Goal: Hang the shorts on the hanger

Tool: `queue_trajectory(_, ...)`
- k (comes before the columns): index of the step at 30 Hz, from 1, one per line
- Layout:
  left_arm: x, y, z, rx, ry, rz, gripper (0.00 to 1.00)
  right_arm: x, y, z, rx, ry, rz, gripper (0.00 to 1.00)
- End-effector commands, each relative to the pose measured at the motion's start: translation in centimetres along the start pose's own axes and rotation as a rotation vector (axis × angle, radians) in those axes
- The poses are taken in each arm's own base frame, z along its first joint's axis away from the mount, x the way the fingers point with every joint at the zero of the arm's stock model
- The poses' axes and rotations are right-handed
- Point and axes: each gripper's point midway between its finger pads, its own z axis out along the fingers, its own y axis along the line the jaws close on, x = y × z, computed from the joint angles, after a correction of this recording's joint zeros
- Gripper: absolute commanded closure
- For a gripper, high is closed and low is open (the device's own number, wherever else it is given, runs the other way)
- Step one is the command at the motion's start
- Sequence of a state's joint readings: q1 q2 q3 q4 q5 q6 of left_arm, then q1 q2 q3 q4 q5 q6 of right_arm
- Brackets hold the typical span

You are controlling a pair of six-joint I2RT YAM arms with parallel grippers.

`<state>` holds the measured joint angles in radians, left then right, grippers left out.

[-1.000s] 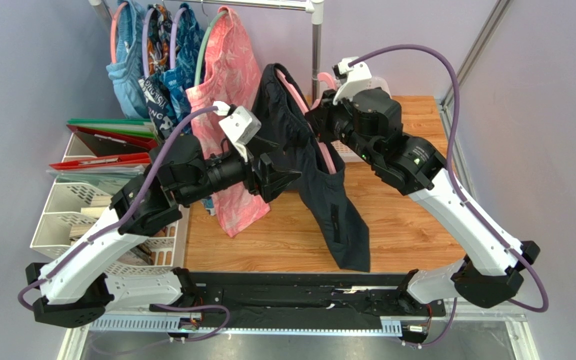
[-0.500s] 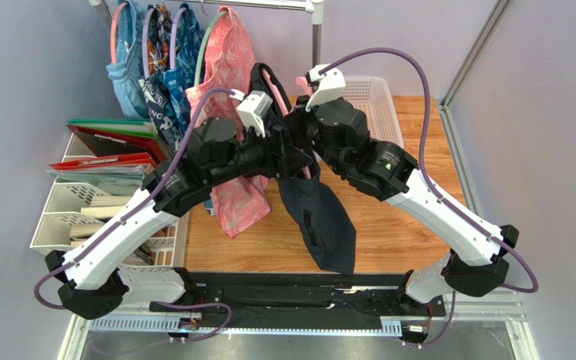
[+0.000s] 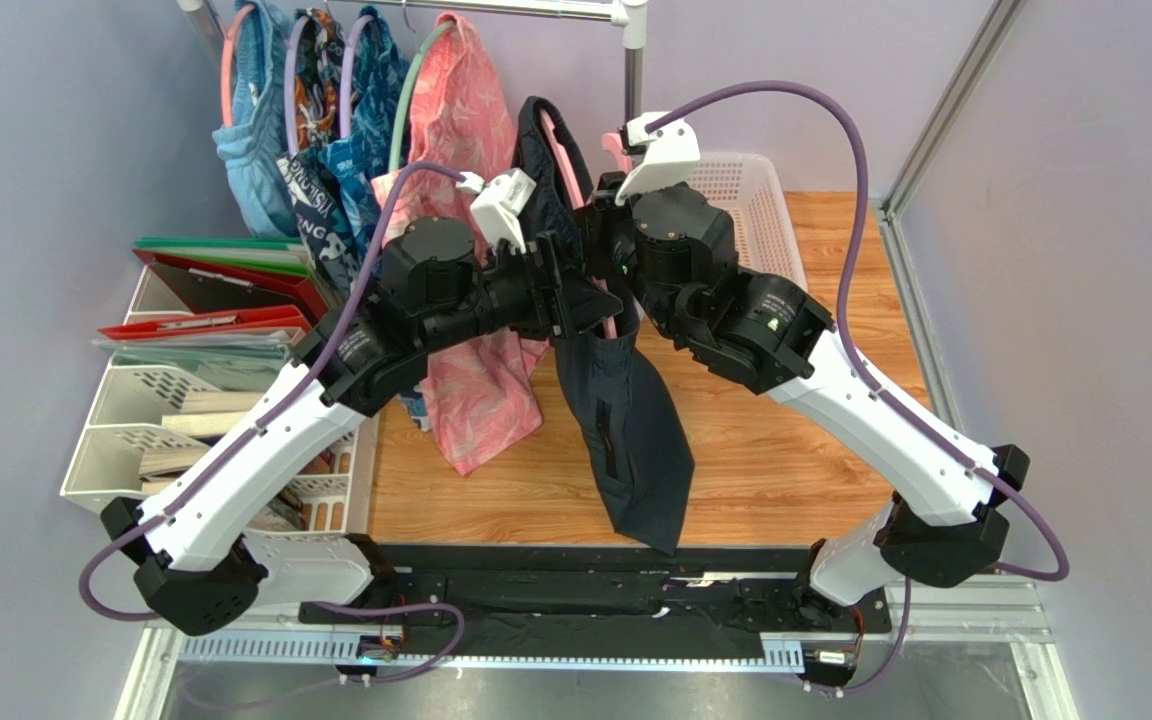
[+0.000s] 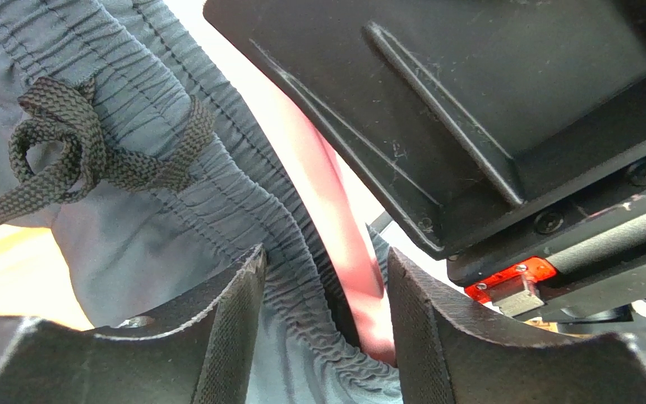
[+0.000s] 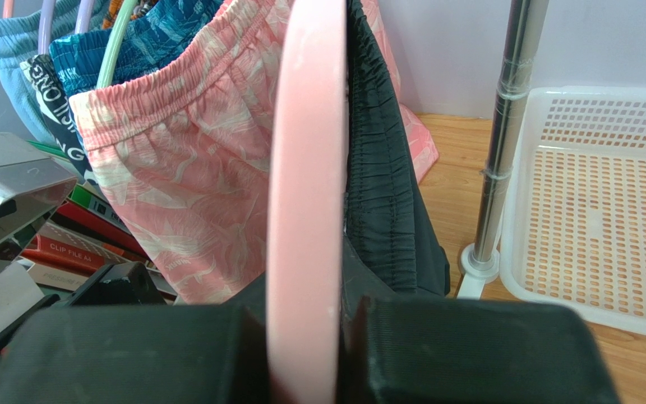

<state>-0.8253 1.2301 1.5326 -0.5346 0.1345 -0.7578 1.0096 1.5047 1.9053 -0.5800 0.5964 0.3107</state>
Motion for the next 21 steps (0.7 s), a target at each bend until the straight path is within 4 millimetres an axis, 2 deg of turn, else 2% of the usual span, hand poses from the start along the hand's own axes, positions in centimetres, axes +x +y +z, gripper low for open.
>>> queue_trajectory(1, -2.4, -3.2, -1.5, 0.113, -0.076, 0.026, 0.41, -3.9, 1.8, -0.4, -0.047, -0.115, 0.110, 1.00)
queue_trajectory(5, -3.0, -3.8, -2.0, 0.136, -0.095, 0.057, 0.42, -3.6, 1.9, -0.2, -0.050, -0.105, 0.117, 1.00)
queue_trajectory(7, -2.9, -3.5, -2.2, 0.121, -0.096, 0.075, 0.41, -3.3, 1.7, -0.2, -0.038, -0.102, 0.106, 1.00)
queue_trajectory(10, -3.3, -3.2, -3.2, 0.110, -0.127, 0.124, 0.41, -3.1, 1.0, -0.3, -0.019, -0.109, 0.093, 1.00)
queue_trajectory(12, -3.7, -3.9, -3.9, 0.145, -0.156, 0.161, 0.42, -3.0, 0.9, -0.3, -0.017, -0.110, 0.092, 1.00)
queue_trajectory(15, -3.4, -4.5, -3.5, 0.180, -0.136, 0.146, 0.42, -2.9, 1.5, -0.1, -0.036, -0.102, 0.105, 1.00)
queue_trajectory(19, -2.1, -3.1, -1.5, 0.136, -0.070, 0.053, 0.43, -4.0, 1.9, -0.1, -0.044, -0.120, 0.128, 1.00)
queue_trajectory(21, -1.9, -3.1, -1.1, 0.147, -0.060, 0.040, 0.43, -4.4, 1.8, -0.2, -0.037, -0.132, 0.135, 1.00)
